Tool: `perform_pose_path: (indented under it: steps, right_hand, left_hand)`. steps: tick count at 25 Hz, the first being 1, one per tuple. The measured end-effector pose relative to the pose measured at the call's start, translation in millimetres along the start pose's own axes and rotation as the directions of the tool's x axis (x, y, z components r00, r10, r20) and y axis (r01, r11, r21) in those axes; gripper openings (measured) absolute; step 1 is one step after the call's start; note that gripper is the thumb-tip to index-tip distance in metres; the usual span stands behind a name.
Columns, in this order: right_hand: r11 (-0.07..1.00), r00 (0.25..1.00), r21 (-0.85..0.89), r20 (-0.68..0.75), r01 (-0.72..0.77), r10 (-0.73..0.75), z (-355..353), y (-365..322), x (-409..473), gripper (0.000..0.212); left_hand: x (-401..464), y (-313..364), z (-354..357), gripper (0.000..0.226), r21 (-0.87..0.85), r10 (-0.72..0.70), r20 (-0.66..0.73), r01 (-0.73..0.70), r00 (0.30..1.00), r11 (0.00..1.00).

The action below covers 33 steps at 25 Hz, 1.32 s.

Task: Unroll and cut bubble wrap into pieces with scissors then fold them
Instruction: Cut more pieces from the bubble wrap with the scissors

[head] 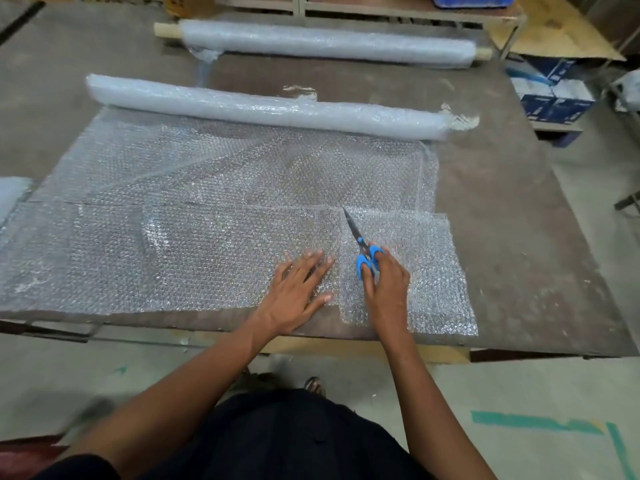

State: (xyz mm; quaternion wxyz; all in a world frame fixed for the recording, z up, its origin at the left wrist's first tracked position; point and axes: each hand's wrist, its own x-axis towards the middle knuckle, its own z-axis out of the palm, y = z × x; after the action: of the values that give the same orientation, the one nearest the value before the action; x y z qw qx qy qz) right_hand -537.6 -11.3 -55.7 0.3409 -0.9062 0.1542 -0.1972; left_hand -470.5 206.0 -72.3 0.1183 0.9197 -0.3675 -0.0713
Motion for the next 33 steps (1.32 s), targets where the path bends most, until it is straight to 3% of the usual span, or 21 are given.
perform_pose_path:
  steps: [3, 6, 8, 11, 15, 17, 26, 33]
  right_hand:
    - [0.987, 0.997, 0.141, 0.027, -0.075, 0.072, 2.3, -17.7, -16.0, 0.029]
    - [0.966, 0.963, 0.152, 0.206, -0.209, 0.176, -6.1, -27.3, -27.3, 0.023]
    - [0.883, 0.879, 0.227, 0.356, -0.410, 0.317, -11.0, -32.4, -38.4, 0.027]
    - [0.669, 0.743, 0.385, 0.539, -0.636, 0.397, -15.8, -40.0, -67.6, 0.041]
    - [0.411, 0.507, 0.318, 0.682, -0.855, 0.527, -26.2, -50.5, -110.9, 0.048]
    - [0.350, 0.450, 0.297, 0.718, -0.888, 0.532, -26.5, -52.5, -134.0, 0.052]
    - [0.270, 0.435, 0.341, 0.702, -0.900, 0.563, -18.7, -61.1, -170.7, 0.059]
    - [0.313, 0.488, 0.374, 0.672, -0.873, 0.557, -13.5, -60.8, -153.7, 0.050]
  left_hand:
    - [-17.4, -0.7, 2.8, 0.054, -0.059, 0.084, -0.096, -0.090, 0.992, 0.994]
    - [-24.0, 0.4, 6.3, 0.042, -0.163, 0.102, -0.188, -0.134, 0.977, 0.978]
    - [-21.6, -0.2, 6.3, 0.033, -0.234, 0.088, -0.223, -0.141, 0.971, 0.962]
    - [-19.1, 0.1, 6.6, 0.019, -0.290, 0.052, -0.235, -0.121, 0.971, 0.949]
    - [-19.9, 6.4, 1.7, 0.011, -0.347, 0.030, -0.228, -0.110, 0.973, 0.931]
    - [-19.7, 5.3, 1.2, 0.010, -0.341, 0.037, -0.203, -0.106, 0.979, 0.934]
    - [-17.9, 7.6, -1.3, 0.009, -0.374, -0.005, -0.161, -0.056, 0.987, 0.926]
    - [-18.2, 2.2, -1.8, 0.022, -0.401, 0.005, -0.141, -0.062, 0.990, 0.914]
